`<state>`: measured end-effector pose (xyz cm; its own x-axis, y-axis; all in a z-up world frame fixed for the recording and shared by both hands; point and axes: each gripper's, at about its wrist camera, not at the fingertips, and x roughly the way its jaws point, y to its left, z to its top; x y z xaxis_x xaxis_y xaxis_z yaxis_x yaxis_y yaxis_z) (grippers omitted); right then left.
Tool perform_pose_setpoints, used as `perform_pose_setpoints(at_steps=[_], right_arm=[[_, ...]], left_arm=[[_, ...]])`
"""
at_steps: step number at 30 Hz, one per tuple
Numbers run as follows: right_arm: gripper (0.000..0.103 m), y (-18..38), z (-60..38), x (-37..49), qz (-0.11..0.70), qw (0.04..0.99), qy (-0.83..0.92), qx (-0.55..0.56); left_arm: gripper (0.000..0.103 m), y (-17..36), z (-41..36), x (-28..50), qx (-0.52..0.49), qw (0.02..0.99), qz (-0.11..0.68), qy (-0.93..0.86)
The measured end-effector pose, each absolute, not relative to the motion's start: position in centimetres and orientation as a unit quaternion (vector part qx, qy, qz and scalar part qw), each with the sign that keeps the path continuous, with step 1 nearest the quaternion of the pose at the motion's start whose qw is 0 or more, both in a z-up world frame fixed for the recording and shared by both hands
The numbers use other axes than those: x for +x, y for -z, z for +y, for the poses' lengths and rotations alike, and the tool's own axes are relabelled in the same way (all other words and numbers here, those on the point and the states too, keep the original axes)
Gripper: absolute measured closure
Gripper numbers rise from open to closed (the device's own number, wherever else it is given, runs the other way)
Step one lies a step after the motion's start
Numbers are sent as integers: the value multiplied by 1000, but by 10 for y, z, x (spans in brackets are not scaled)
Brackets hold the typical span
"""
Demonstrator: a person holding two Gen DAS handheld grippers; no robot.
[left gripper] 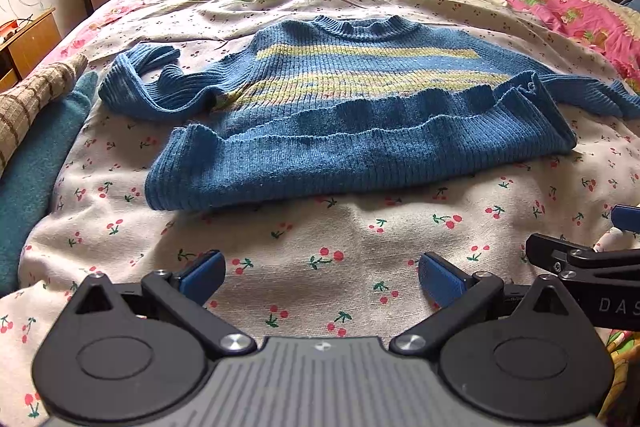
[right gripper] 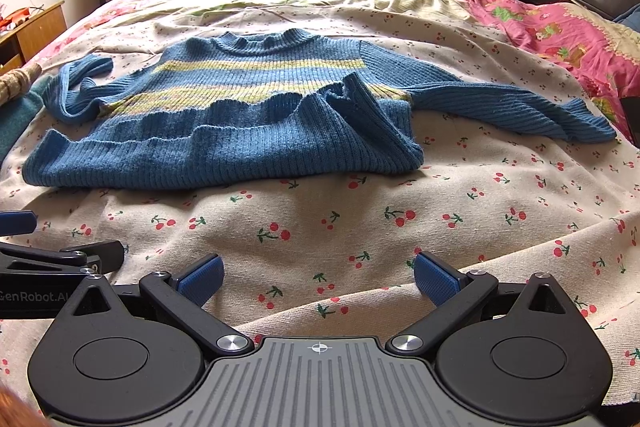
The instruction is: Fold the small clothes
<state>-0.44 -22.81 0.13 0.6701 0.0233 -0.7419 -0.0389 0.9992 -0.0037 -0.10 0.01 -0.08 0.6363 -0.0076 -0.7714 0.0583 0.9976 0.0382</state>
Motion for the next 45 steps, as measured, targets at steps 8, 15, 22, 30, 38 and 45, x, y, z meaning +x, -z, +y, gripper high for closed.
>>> perform_pose_setpoints(at_steps=[8,15,22,30,38,45], right_arm=[[2,-1,-230,-5,405,914,-17,-10],[2,-5,-224,-5,403,915,-21,-12],[2,-4,-225,-6,402,915,-22,-11],[2,-4,-225,-5,401,916,-22,-11],[2,-4,-225,-5,401,916,-22,-11],[2,-4,-225,-6,401,916,-23,-11]], left_arm=[[0,-1,-1,-2,37,906,421,14],[0,-1,-3,-3,43,907,419,10],[0,-1,-4,-3,44,907,418,9],[0,-2,-4,-4,45,907,418,8],[0,-2,-4,-4,44,907,418,9],[0,-2,-4,-4,44,907,418,9]])
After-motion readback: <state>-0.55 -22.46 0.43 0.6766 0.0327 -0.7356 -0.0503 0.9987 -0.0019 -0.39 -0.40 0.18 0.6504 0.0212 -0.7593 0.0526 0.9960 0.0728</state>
